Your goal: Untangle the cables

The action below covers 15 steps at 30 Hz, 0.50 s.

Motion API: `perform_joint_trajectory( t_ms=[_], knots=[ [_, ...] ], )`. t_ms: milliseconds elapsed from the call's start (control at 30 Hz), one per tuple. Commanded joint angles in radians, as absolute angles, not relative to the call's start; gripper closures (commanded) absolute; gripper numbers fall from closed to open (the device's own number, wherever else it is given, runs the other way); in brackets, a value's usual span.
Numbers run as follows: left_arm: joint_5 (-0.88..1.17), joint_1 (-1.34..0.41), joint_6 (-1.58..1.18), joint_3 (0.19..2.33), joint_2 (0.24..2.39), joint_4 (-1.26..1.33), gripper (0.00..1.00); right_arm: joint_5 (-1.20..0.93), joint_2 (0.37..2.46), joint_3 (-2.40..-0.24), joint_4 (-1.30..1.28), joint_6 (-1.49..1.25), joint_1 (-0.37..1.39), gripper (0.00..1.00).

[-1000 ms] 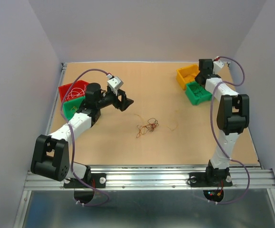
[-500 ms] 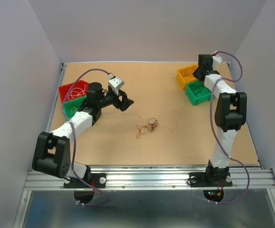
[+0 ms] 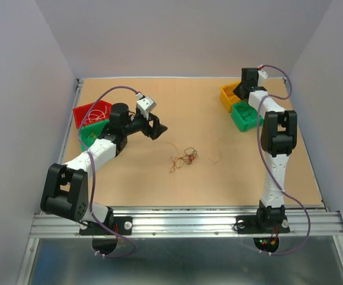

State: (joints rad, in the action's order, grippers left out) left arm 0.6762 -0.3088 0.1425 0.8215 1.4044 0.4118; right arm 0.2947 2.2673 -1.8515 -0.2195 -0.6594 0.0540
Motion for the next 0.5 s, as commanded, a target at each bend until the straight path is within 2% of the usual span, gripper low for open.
perform_joint_trajectory(
  t_ms=[0,100,467],
  knots=[
    [0.683,-0.318,0.156,0.871,1.401,0.428,0.17,0.308,2.341,-1.963,-0.242,-0.713,0.064,0.99],
    [0.683,-0.319,0.158,0.871,1.397,0.426,0.17,0.389,2.378,-2.023,-0.288,-0.771,0.067,0.99],
    [0.676,-0.327,0.164,0.873,1.397,0.419,0.17,0.403,2.516,-2.161,-0.365,-0.922,0.075,0.99]
  ],
)
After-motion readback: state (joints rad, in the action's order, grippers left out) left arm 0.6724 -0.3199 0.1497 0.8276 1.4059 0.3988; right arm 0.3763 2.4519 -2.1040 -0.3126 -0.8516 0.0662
